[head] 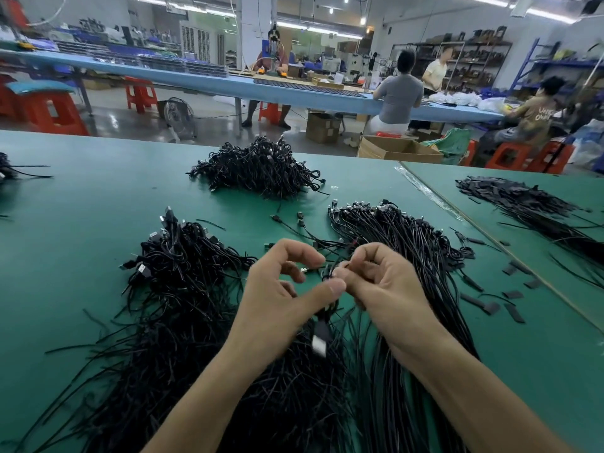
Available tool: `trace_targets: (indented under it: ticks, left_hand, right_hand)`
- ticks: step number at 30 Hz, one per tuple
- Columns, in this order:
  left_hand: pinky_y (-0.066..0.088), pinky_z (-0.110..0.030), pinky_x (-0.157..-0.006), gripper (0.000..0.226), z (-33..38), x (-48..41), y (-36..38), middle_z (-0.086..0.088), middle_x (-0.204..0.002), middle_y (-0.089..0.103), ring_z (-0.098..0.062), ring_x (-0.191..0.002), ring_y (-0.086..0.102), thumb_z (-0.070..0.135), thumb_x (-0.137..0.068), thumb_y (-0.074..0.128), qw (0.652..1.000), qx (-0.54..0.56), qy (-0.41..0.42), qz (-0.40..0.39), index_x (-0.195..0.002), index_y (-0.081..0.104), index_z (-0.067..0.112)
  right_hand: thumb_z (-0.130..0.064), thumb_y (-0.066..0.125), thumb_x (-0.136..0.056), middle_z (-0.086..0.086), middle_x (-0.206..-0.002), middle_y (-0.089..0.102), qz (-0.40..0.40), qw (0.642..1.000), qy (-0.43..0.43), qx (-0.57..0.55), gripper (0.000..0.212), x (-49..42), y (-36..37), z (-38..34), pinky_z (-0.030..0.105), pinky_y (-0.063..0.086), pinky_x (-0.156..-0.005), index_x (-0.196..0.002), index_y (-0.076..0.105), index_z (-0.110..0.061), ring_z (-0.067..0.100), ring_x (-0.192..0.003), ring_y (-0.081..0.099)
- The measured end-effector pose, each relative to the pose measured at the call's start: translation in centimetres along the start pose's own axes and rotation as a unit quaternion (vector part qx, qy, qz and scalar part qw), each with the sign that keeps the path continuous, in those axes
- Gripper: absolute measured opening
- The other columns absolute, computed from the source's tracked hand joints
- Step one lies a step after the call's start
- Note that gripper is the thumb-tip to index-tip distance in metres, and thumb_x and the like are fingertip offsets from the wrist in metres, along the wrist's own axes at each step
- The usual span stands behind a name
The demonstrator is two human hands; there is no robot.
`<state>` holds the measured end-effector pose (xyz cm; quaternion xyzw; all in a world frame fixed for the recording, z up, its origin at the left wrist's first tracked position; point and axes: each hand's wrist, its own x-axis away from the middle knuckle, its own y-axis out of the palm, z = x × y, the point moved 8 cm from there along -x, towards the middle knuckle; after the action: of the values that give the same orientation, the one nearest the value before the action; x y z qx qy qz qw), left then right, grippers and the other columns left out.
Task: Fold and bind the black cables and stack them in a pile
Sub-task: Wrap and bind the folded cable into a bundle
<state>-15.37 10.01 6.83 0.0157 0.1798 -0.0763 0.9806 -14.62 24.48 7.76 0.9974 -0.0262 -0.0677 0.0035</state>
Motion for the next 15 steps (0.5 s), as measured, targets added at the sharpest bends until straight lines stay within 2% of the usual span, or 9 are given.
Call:
trace_targets:
  ticks: [1,3,4,6,8,10,12,15]
  left_hand:
    - [0.041,-0.014,-0.056,0.034,-0.3,0.0,-0.2,0.022,-0.073,0.057,0.000,-0.059,0.045,0.031,-0.071,0.088,0.999,-0.052,0.000,0.010,-0.089,0.061,0.038]
    - [0.037,-0.017,-0.051,0.037,-0.8,0.0,0.0,0.016,-0.065,0.049,-0.005,-0.053,0.040,0.037,-0.069,0.088,0.996,-0.087,-0.009,0.006,-0.087,0.055,0.040]
    - [0.037,-0.020,-0.048,0.036,-1.1,0.1,0.2,0.012,-0.062,0.050,-0.007,-0.049,0.041,0.041,-0.069,0.085,0.996,-0.086,-0.016,-0.005,-0.085,0.053,0.039]
    - [0.044,-0.023,-0.048,0.032,-1.4,0.2,0.4,0.006,-0.064,0.061,-0.011,-0.047,0.055,0.042,-0.070,0.081,0.997,-0.071,-0.031,-0.012,-0.083,0.053,0.037]
    - [0.053,-0.027,-0.052,0.029,-1.6,0.1,0.2,-0.003,-0.072,0.071,-0.020,-0.057,0.070,0.029,-0.078,0.079,0.999,-0.006,-0.054,0.000,-0.094,0.055,0.022]
    - [0.055,-0.024,-0.056,0.017,-1.6,-0.2,-0.4,-0.008,-0.077,0.074,-0.018,-0.063,0.072,0.004,-0.090,0.068,0.994,0.077,-0.071,0.028,-0.100,0.054,0.006]
    - [0.053,-0.021,-0.058,0.014,-1.3,-0.2,-1.2,-0.009,-0.083,0.075,-0.015,-0.068,0.069,-0.005,-0.097,0.054,0.987,0.129,-0.081,0.052,-0.100,0.057,0.007]
    - [0.054,-0.025,-0.065,0.021,-0.9,-0.3,-1.4,-0.021,-0.099,0.073,-0.023,-0.084,0.067,0.008,-0.096,0.050,0.970,0.221,-0.086,0.052,-0.088,0.064,0.021]
  right_hand:
    - [0.007,0.067,-0.087,0.001,-0.071,0.063,0.013,0.999,-0.025,0.032,0.024,-0.2,-0.3,-0.6,0.018,0.052,-0.066,-0.084,0.052,-0.011,0.007,-0.066,0.059]
    - [0.007,0.067,-0.087,0.002,-0.075,0.063,0.020,0.995,-0.073,0.067,0.026,-0.3,-0.3,-1.7,0.023,0.053,-0.074,-0.083,0.052,-0.013,0.011,-0.073,0.060]
    - [0.007,0.067,-0.087,0.002,-0.076,0.063,0.014,0.994,-0.088,0.068,0.027,-0.2,-0.1,-2.0,0.024,0.053,-0.075,-0.082,0.051,-0.014,0.012,-0.073,0.060]
    - [0.007,0.067,-0.088,-0.002,-0.076,0.064,-0.008,0.993,-0.104,0.058,0.027,0.0,0.6,-2.4,0.024,0.054,-0.075,-0.083,0.051,-0.014,0.010,-0.074,0.060]
    - [0.010,0.065,-0.087,-0.006,-0.075,0.065,-0.034,0.994,-0.099,0.034,0.028,0.2,1.2,-2.3,0.022,0.055,-0.074,-0.083,0.050,-0.013,0.007,-0.073,0.062]
    - [0.013,0.064,-0.086,-0.005,-0.074,0.066,-0.059,0.995,-0.081,0.021,0.029,0.6,1.7,-1.9,0.022,0.055,-0.074,-0.082,0.050,-0.011,0.006,-0.073,0.062]
    - [0.012,0.064,-0.086,-0.004,-0.074,0.065,-0.075,0.995,-0.064,0.026,0.028,1.0,2.1,-1.4,0.019,0.054,-0.073,-0.081,0.050,-0.012,0.005,-0.072,0.061]
    - [0.009,0.066,-0.086,0.001,-0.075,0.062,-0.070,0.997,-0.032,0.022,0.029,1.1,2.1,-0.6,0.015,0.049,-0.065,-0.079,0.052,-0.014,0.003,-0.068,0.057]
